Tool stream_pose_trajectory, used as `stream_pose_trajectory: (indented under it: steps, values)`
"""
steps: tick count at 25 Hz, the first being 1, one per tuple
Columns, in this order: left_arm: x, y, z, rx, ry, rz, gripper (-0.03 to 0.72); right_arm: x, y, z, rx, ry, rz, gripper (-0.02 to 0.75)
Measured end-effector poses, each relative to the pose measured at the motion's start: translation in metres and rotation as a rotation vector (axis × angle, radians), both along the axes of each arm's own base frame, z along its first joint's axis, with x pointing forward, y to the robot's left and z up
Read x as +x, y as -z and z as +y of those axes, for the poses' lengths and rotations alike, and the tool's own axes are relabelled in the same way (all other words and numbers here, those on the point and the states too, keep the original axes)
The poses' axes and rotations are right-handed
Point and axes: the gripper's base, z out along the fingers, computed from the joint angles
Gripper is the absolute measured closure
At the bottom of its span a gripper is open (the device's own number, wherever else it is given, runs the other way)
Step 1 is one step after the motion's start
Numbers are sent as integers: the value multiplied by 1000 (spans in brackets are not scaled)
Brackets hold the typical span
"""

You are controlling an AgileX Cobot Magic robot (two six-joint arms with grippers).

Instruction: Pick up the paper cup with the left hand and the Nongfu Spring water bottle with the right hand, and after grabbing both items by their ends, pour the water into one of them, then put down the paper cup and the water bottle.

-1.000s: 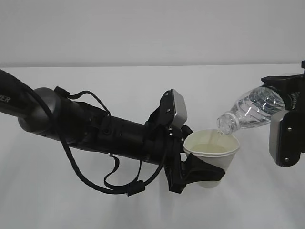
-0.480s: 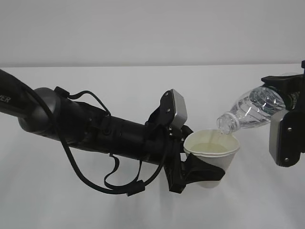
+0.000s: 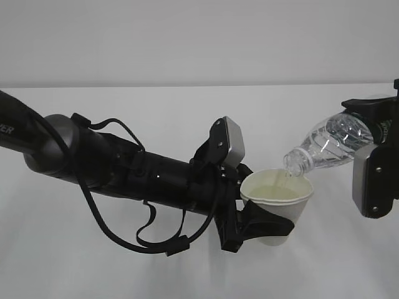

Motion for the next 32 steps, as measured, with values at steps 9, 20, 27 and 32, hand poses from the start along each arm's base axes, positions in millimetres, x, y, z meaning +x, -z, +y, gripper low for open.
stream_pose_trajectory:
  steps: [9,20,27,32]
  values:
    - [0,0,0,0,1,0,258,2,-2,0,-1,-1,-11,300]
    - [0,0,0,1,3,-1,258,2,-2,0,-7,-7,-12,301]
    - [0,0,0,1,3,-1,258,2,-2,1,-11,-9,-13,301]
    - [0,0,0,1,3,-1,258,2,-2,1,-14,-10,-13,301]
